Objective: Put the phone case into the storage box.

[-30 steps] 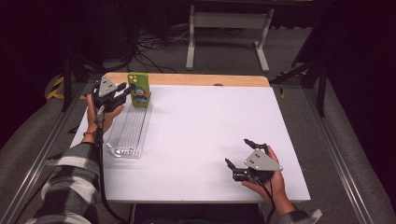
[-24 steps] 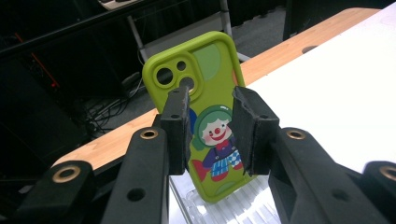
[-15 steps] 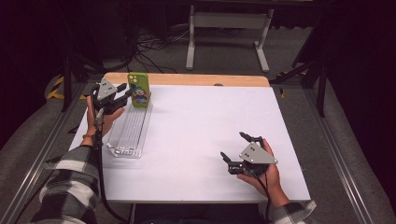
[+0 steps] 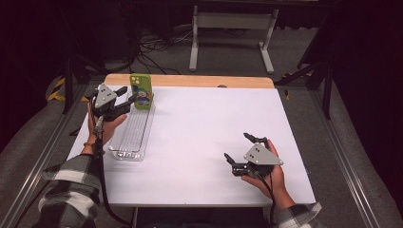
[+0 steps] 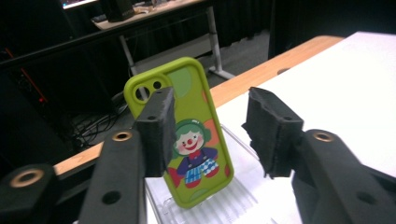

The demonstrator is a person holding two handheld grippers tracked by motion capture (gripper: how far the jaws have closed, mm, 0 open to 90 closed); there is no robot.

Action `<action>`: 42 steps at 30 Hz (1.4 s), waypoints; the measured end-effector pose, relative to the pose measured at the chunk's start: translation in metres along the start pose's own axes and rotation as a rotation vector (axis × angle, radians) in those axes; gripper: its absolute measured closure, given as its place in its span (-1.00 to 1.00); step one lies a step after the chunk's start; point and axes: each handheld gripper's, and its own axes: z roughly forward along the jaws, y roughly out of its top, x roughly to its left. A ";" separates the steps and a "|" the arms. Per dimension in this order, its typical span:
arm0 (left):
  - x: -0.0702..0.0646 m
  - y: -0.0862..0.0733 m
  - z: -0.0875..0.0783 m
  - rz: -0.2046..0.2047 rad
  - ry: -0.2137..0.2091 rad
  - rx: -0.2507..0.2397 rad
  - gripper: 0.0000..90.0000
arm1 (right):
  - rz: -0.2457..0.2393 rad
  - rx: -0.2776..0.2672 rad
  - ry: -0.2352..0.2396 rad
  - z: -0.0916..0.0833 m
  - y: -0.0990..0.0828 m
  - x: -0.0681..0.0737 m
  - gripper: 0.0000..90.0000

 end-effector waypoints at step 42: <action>-0.044 0.009 -0.035 0.033 -0.064 -0.092 -0.84 | -0.011 0.000 0.001 -0.003 0.001 0.003 -0.78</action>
